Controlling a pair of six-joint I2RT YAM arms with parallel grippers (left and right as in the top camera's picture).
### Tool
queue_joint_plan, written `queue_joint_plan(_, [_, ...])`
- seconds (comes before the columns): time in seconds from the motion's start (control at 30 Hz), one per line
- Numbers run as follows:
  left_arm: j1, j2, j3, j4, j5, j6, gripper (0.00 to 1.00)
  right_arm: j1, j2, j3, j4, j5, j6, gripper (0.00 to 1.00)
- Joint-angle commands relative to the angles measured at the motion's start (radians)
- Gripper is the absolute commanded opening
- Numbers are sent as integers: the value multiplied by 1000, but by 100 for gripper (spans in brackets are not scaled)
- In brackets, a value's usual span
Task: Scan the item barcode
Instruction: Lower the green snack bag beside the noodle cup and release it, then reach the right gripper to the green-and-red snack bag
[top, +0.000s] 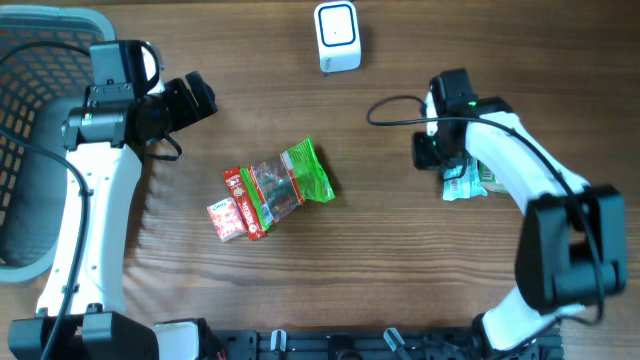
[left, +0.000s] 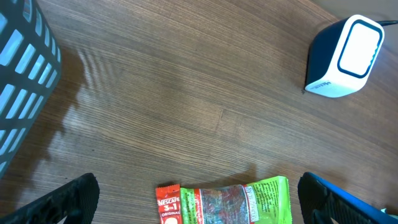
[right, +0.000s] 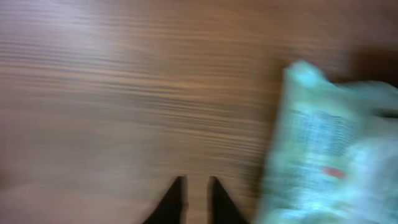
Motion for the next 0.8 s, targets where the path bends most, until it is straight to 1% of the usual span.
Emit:
queue_joint_plan(0.0, [7, -7, 6, 3, -2, 13, 100, 25, -116, 39, 29, -507, -46, 43])
queue_joint_plan(0.03, [7, -7, 6, 3, -2, 13, 100, 37, -124, 39, 34, -554, -53, 47])
queue_joint_plan(0.07, [7, -7, 6, 3, -2, 13, 100, 56, -128, 39, 37, -575, -64, 57])
queue_joint_plan(0.1, [7, -7, 6, 3, -2, 13, 100, 87, -129, 39, 45, -564, -68, 63])
queue_joint_plan(0.13, [7, -7, 6, 3, -2, 13, 100, 113, -128, 39, 55, -541, -68, 67])
queue_joint_plan(0.2, [7, -7, 6, 3, -2, 13, 100, 200, -122, 39, 94, -427, -63, 74])
queue_joint_plan(0.23, [7, -7, 6, 3, -2, 13, 100, 241, -121, 39, 112, -369, -63, 76])
queue_joint_plan(0.3, [7, -7, 6, 3, -2, 13, 100, 317, -120, 39, 151, -264, -64, 87])
queue_joint_plan(0.37, [7, -7, 6, 3, -2, 13, 100, 379, -113, 39, 188, -168, -64, 94])
queue_joint_plan(0.4, [7, -7, 6, 3, -2, 13, 100, 429, -101, 39, 220, -85, -64, 99])
queue_joint_plan(0.5, [7, -7, 6, 3, -2, 13, 100, 483, -71, 39, 259, 0, -58, 100])
queue_joint_plan(0.77, [7, -7, 6, 3, -2, 13, 100, 489, 94, 39, 309, 12, -39, 100])
